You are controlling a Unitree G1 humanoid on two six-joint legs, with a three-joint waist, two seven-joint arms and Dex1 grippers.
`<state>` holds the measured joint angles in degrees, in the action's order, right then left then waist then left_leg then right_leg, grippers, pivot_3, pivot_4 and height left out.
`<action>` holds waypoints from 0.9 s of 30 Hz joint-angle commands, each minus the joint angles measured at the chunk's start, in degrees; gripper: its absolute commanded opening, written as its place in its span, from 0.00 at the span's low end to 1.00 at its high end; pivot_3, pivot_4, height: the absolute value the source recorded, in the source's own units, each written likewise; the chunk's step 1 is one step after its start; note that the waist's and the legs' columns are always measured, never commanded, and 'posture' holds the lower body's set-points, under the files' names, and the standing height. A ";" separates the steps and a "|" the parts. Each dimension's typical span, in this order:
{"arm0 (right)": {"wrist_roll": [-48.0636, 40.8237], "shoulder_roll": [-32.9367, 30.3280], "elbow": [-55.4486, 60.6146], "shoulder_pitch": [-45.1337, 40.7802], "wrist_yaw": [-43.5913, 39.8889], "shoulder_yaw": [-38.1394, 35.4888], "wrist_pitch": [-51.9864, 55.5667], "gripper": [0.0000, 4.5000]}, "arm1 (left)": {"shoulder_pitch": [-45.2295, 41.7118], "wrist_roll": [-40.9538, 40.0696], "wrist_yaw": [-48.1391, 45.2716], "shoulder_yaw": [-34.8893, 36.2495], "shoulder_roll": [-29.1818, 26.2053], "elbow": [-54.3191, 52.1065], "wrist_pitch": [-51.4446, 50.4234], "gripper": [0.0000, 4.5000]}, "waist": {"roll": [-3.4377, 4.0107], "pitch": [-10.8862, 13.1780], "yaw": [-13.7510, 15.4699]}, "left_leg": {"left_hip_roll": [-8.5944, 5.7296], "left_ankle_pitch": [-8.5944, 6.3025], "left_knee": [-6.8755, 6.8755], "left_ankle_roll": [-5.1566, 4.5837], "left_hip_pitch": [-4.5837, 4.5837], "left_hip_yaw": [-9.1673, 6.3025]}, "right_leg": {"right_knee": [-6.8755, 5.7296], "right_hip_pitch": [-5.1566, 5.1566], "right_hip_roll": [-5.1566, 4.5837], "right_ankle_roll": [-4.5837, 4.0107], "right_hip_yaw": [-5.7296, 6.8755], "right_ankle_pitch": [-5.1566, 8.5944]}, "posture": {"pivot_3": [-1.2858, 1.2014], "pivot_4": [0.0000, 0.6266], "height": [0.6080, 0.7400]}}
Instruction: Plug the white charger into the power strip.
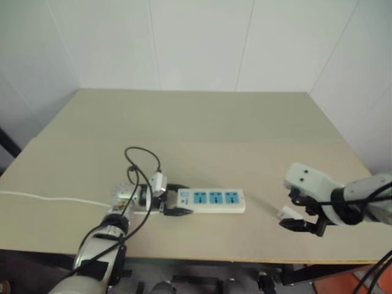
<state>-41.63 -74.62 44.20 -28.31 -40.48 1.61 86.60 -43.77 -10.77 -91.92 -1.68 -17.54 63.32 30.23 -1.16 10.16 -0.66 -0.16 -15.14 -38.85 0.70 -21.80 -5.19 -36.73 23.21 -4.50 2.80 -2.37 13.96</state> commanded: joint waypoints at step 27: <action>17.19 8.50 -18.46 -17.72 1.49 31.32 -1.07 0.88 | 6.46 -1.66 -0.56 -8.42 -4.06 -14.70 -9.31 0.74 | 0.12 -0.07 -0.20 | 0.00 0.01 -0.08 0.00 -0.53 0.15 | -0.33 0.82 0.03 -0.08 -0.15 -0.05 | 0.52 0.24 1.00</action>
<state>-25.40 -65.96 25.52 -46.12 -38.72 34.86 85.62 -38.47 -14.04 -91.83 -9.21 -21.29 48.48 21.09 -1.04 10.09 -0.86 -0.16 -15.13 -38.94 0.70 -22.33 -5.03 -37.06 24.03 -4.47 2.72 -2.52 13.91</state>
